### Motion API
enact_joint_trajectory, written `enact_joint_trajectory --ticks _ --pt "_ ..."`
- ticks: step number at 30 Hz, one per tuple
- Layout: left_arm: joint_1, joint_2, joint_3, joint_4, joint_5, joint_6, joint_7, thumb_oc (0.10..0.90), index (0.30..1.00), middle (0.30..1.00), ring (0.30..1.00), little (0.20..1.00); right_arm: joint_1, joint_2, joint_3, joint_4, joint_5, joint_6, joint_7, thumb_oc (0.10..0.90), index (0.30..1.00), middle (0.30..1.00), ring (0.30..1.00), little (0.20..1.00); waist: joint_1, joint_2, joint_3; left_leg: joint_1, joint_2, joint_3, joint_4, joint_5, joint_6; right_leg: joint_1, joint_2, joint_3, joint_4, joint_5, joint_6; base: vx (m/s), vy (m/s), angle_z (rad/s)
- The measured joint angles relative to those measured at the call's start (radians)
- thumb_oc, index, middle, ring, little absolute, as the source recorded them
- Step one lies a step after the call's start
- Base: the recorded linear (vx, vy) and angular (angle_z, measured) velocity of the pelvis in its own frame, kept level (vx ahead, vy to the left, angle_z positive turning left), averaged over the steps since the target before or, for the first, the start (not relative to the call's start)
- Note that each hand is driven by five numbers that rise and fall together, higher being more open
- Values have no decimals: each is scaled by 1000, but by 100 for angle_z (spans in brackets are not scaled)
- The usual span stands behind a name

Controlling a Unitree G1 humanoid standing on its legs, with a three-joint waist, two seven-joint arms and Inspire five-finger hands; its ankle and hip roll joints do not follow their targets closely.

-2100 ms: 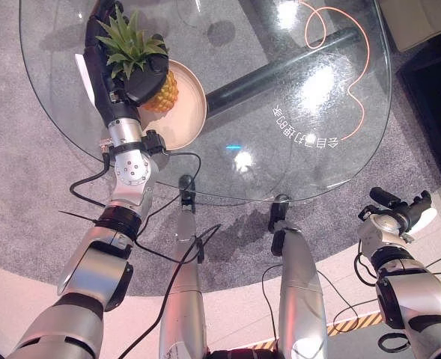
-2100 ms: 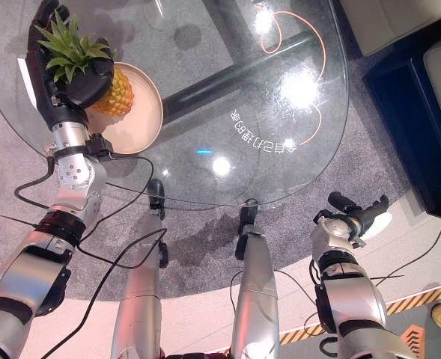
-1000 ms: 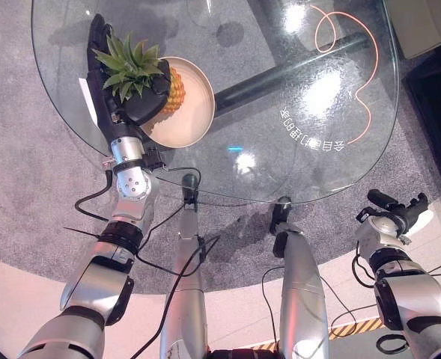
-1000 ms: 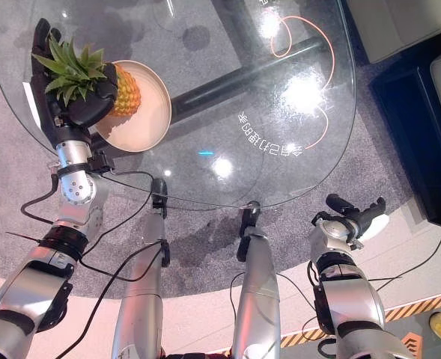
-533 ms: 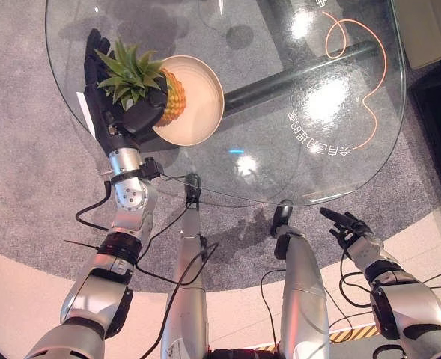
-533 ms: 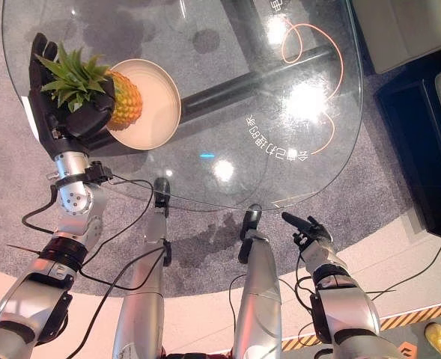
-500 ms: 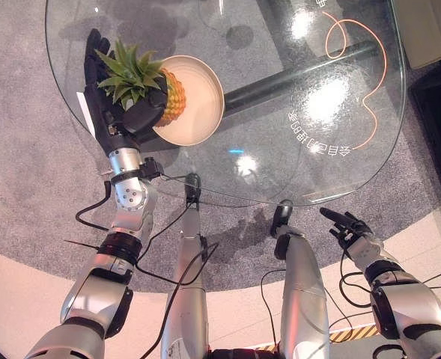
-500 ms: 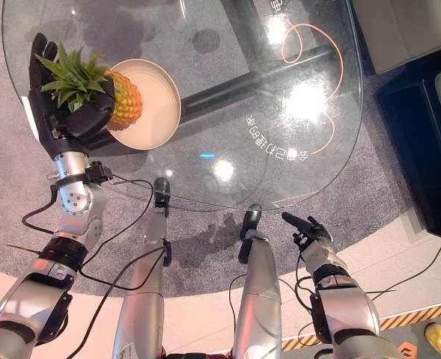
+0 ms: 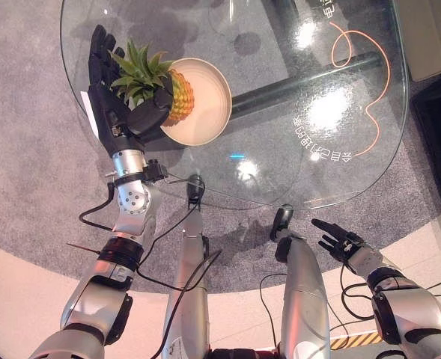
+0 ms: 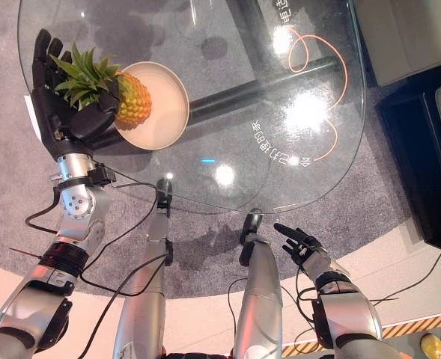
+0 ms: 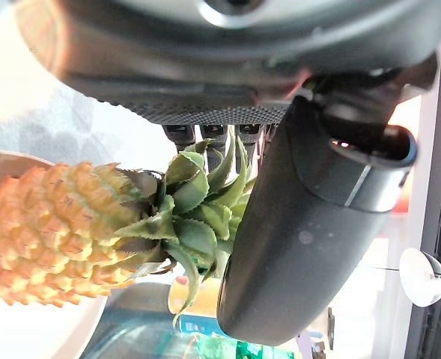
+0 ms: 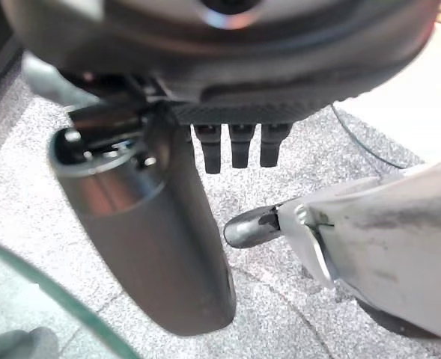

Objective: Pick up the fruit to the plate

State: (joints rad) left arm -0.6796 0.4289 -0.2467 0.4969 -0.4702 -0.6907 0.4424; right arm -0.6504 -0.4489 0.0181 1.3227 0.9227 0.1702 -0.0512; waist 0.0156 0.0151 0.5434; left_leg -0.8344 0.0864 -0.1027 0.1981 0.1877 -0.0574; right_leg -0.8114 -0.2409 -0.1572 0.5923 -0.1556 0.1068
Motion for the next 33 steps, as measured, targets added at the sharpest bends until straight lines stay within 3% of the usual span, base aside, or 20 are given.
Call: enact_joint_trajectory --ticks 33 --pt "51 5 1 -214 16 35 -86 800 900 900 900 900 31 -4 -36 -16 1 13 -10 800 900 900 900 900 24 -6 0 50 3 -2 -41 15 11 36 -1 -9 4 -3 0 -2 -1 1"
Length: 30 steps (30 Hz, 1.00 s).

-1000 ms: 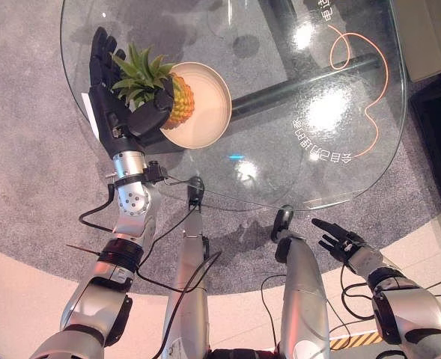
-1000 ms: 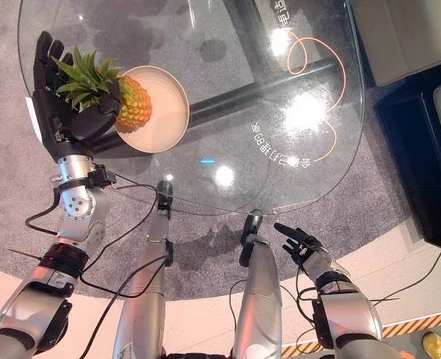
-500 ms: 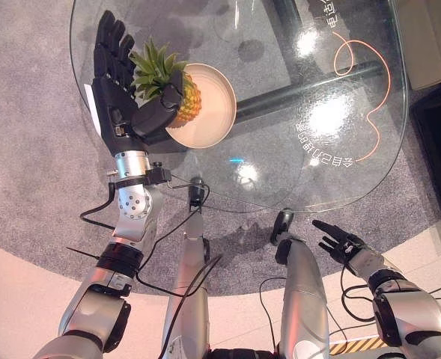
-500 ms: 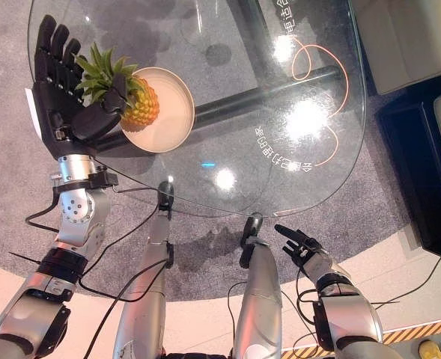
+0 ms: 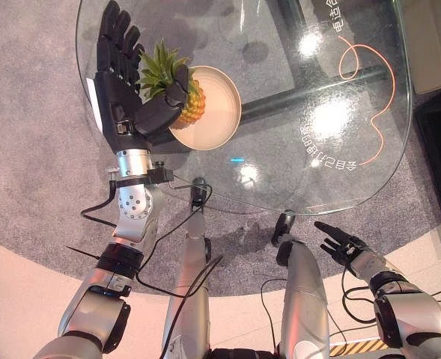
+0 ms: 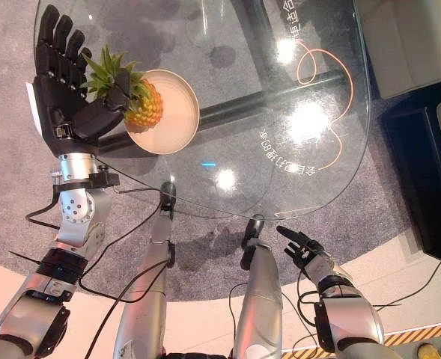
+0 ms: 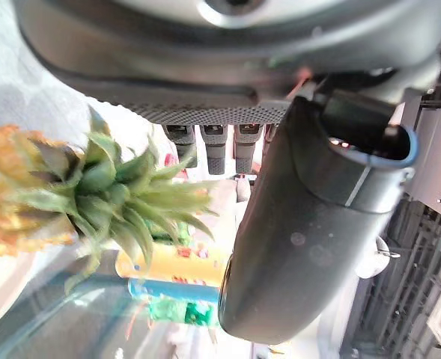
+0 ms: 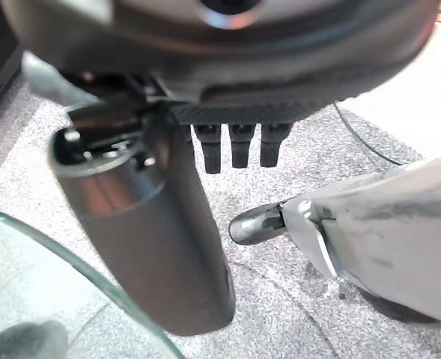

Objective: Pick up the fruit to the plate

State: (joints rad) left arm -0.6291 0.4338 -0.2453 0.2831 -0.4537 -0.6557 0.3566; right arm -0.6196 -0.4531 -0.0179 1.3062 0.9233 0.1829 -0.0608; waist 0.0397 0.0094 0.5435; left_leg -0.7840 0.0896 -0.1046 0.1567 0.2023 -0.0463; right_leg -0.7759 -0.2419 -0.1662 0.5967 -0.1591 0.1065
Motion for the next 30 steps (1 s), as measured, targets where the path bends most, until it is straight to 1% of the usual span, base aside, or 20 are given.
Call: enact_joint_trajectory --ticks 4,8,13,15,18,21,23,25,28,30 --pt "0 2 -1 -51 0 2 -17 800 900 900 900 900 6 -1 0 0 0 1 -1 800 900 900 900 900 6 0 0 0 1 0 -2 -4 -4 1 1 -3 -6 -1 -2 0 0 0" --pt "-1 12 -2 -81 2 9 -20 800 900 900 900 900 11 0 0 0 0 -2 -1 800 900 900 900 900 10 -2 1 9 -3 -1 2 2 0 18 -3 -5 -9 0 -1 -14 -13 1" --pt "4 18 2 -101 2 44 -17 800 900 900 900 900 13 0 -4 0 0 -16 2 800 900 900 900 900 12 -8 0 62 -1 -8 -6 2 0 79 -3 -19 -25 -3 2 -19 -28 4" --pt "5 21 5 -123 2 46 -16 800 900 900 900 900 14 0 -5 0 0 -15 2 800 900 900 900 900 15 -14 -1 84 0 -9 -18 3 2 96 -2 -19 -25 -3 2 0 0 0" --pt "4 35 14 -155 2 51 -16 800 900 900 900 900 22 0 -16 1 1 -13 3 800 900 900 900 900 16 -16 -1 110 4 -8 -34 -2 -4 116 0 -20 -33 -7 -1 0 0 0" --pt "5 53 26 -159 2 58 -14 800 900 900 900 900 40 -1 -20 1 0 -14 9 800 900 900 900 900 19 -19 -1 139 9 -8 -32 -13 -8 157 6 -24 -62 -6 -5 -8 -8 -5" --pt "4 56 27 -160 3 62 -13 800 900 900 900 900 63 -2 -21 1 0 -13 11 800 900 900 900 900 19 -22 -1 170 9 0 -35 -14 -7 199 9 -22 -89 4 7 -28 3 -4" --pt "4 57 30 -173 3 83 -12 800 900 900 900 900 83 -2 -21 1 0 -14 15 800 900 900 900 900 22 -25 -1 195 7 6 -37 -11 -3 233 7 -22 -109 13 16 0 0 0" --pt "12 59 39 -175 -10 152 -20 800 900 900 900 900 113 4 -21 -1 -17 -20 24 800 900 900 900 900 35 -29 -1 262 2 15 -55 -8 -7 309 3 -22 -150 19 26 11 8 0" --pt "50 62 57 -169 -45 193 -35 800 900 900 900 900 130 21 -27 -4 -60 -44 26 800 900 900 900 900 36 -30 -1 330 2 20 -80 -9 -6 381 3 -23 -187 23 33 79 64 -2"
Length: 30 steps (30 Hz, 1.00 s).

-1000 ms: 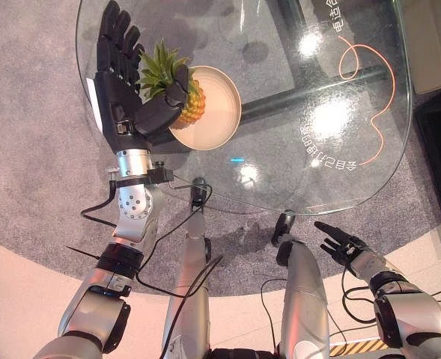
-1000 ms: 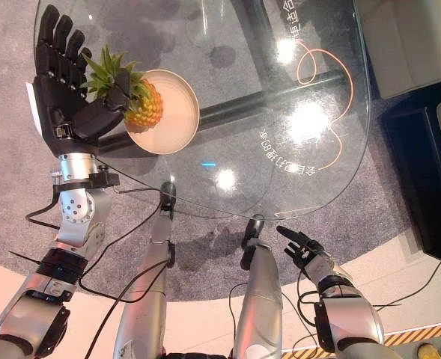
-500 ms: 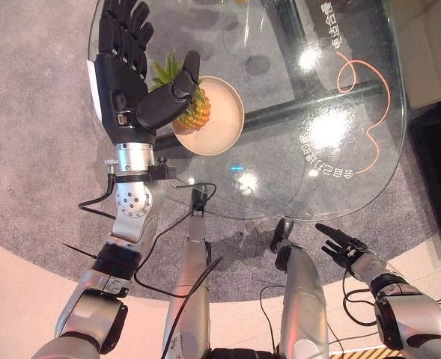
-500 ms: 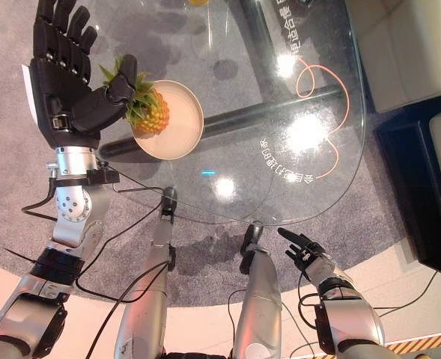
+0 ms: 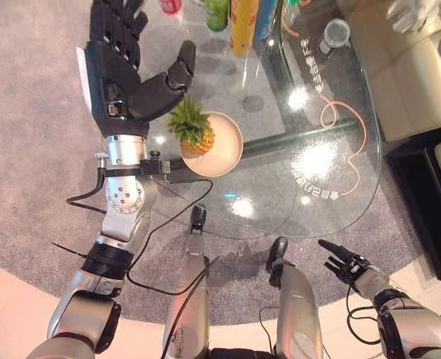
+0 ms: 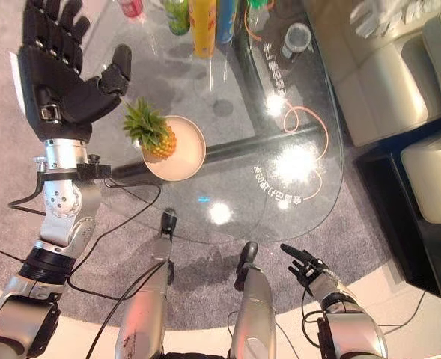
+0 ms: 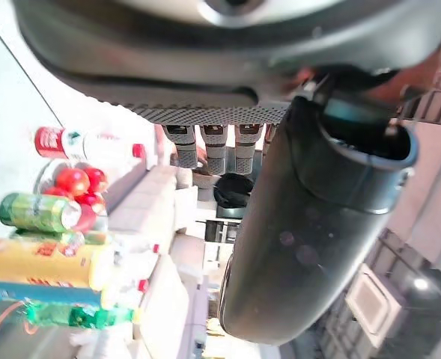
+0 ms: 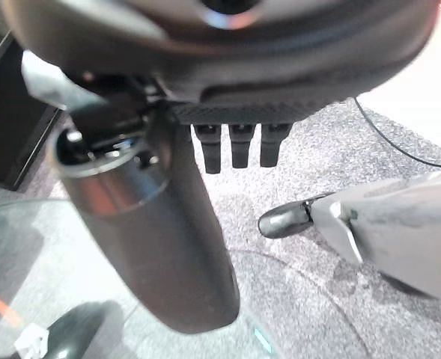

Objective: Pick up the fruit to the plate

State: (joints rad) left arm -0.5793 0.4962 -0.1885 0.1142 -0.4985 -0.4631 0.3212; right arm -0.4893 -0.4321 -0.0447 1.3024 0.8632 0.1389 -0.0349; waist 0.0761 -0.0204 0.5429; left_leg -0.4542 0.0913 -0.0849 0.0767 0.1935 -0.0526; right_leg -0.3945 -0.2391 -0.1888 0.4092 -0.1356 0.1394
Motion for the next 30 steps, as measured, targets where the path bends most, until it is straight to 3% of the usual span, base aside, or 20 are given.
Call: enact_joint_trajectory --ticks 3,7,12,15,22,30 --pt "122 0 46 86 -11 18 -38 800 900 900 900 900 62 28 -19 -36 -111 -34 1 800 900 900 900 900 2 1 -9 143 1 23 -53 -10 7 150 1 -1 -96 14 17 115 114 -10" --pt "235 -7 90 228 0 28 -61 800 900 900 900 900 131 52 -34 -37 -232 -52 -1 800 900 900 900 900 3 0 -46 223 2 45 -86 -29 7 259 3 1 -203 49 30 173 117 -8" --pt "430 -50 138 548 2 87 -120 800 900 900 900 900 319 119 -34 -15 -404 -47 4 800 900 900 900 900 -1 -9 -220 327 -24 67 -162 -29 3 426 -8 -24 -416 124 49 210 79 -3" --pt "510 -66 136 653 45 113 -141 800 900 900 900 900 375 146 -34 5 -464 -35 12 800 900 900 900 900 -1 -10 -294 364 -24 74 -162 -47 -6 486 -4 -27 -474 137 47 171 40 -4" --pt "579 -137 123 949 246 172 -187 800 900 900 900 900 427 145 -33 30 -557 0 16 800 900 900 900 900 -34 9 -437 403 4 81 -170 -81 -22 530 24 -25 -494 126 26 108 33 -4" --pt "586 -178 81 1164 377 299 -304 800 900 900 900 900 447 126 -19 62 -647 33 37 800 900 900 900 900 -62 23 -466 434 17 95 -170 -85 -22 550 32 -22 -495 123 19 45 22 -5"
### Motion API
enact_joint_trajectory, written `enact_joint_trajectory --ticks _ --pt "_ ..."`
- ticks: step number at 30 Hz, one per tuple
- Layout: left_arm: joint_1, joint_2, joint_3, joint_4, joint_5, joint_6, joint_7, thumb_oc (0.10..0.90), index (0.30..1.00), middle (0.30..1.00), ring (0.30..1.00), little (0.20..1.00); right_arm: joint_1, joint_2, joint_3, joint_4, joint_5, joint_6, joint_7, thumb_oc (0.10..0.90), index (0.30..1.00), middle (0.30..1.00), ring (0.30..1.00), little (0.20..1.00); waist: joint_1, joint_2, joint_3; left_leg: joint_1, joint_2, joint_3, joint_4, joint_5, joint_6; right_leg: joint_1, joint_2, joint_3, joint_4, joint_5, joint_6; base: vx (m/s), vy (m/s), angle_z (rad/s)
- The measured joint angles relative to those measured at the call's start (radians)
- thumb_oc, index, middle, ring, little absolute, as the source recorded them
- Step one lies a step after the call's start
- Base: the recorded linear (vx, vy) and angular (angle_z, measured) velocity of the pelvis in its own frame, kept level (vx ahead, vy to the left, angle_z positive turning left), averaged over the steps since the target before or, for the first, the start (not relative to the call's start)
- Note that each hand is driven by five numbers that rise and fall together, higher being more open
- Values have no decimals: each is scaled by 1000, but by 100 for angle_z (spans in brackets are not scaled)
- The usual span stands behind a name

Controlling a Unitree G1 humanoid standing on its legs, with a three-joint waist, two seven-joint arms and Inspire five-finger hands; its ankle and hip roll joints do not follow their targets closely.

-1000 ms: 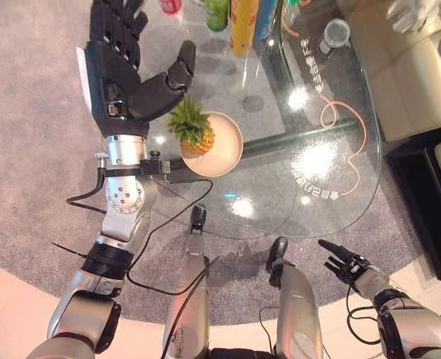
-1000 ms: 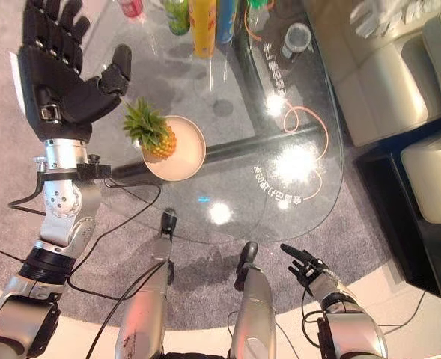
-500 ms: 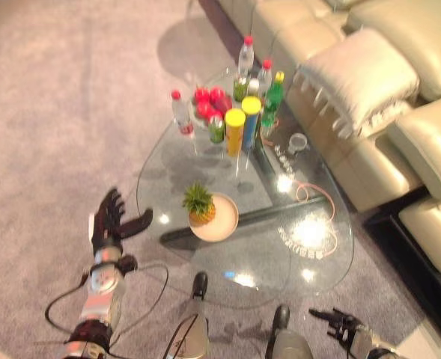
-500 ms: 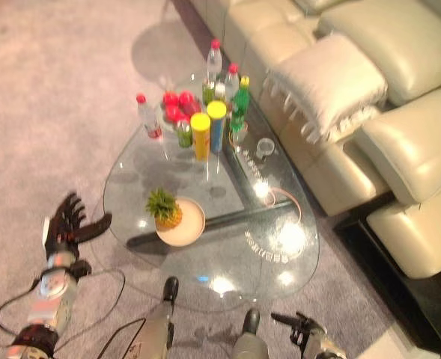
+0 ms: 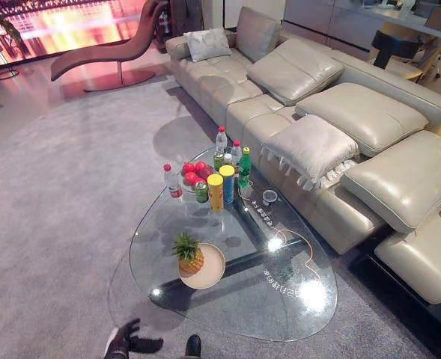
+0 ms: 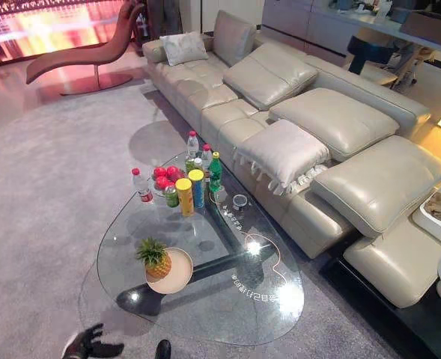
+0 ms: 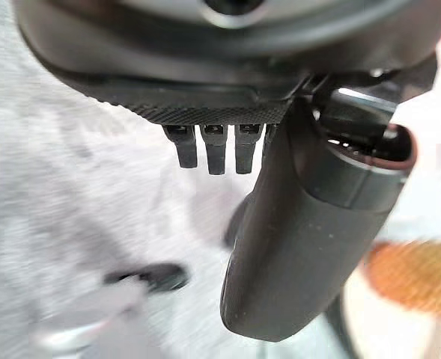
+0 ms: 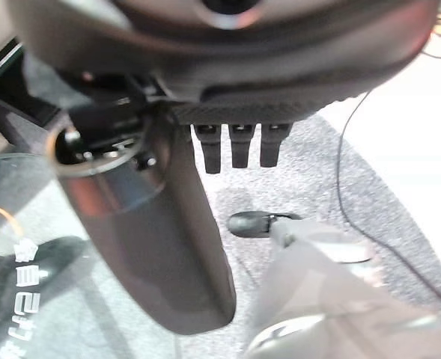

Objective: Pick up the fruit to the plate

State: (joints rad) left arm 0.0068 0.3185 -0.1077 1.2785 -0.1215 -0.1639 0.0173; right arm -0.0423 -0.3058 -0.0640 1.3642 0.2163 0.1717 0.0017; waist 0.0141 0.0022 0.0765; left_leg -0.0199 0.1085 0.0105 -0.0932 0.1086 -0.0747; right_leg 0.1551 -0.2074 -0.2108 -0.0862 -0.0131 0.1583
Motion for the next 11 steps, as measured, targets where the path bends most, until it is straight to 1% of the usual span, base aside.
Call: enact_joint_trajectory --ticks 4,7,9,11 --pt "1 -4 0 5 8 39 -53 800 900 900 900 900 6 -5 11 27 -23 2 6 800 900 900 900 900 -4 21 -17 1 1 0 0 0 0 4 2 -1 0 0 0 27 -2 0" --pt "1 -5 1 10 24 83 -78 800 900 900 900 900 12 -12 27 28 -43 2 7 800 900 900 900 900 -12 34 -35 4 1 1 0 2 3 7 2 -1 1 1 1 0 0 0" --pt "1 -6 0 18 29 104 -102 800 900 900 900 900 12 -12 28 29 -61 5 7 800 900 900 900 900 -17 38 -39 11 2 1 0 2 3 13 3 -1 0 1 2 0 0 0" --pt "1 -11 0 32 36 114 -116 800 900 900 900 900 16 -12 30 31 -61 8 7 800 900 900 900 900 -17 36 -41 18 4 2 0 -4 -4 16 3 -1 -4 -3 0 35 -2 -1"
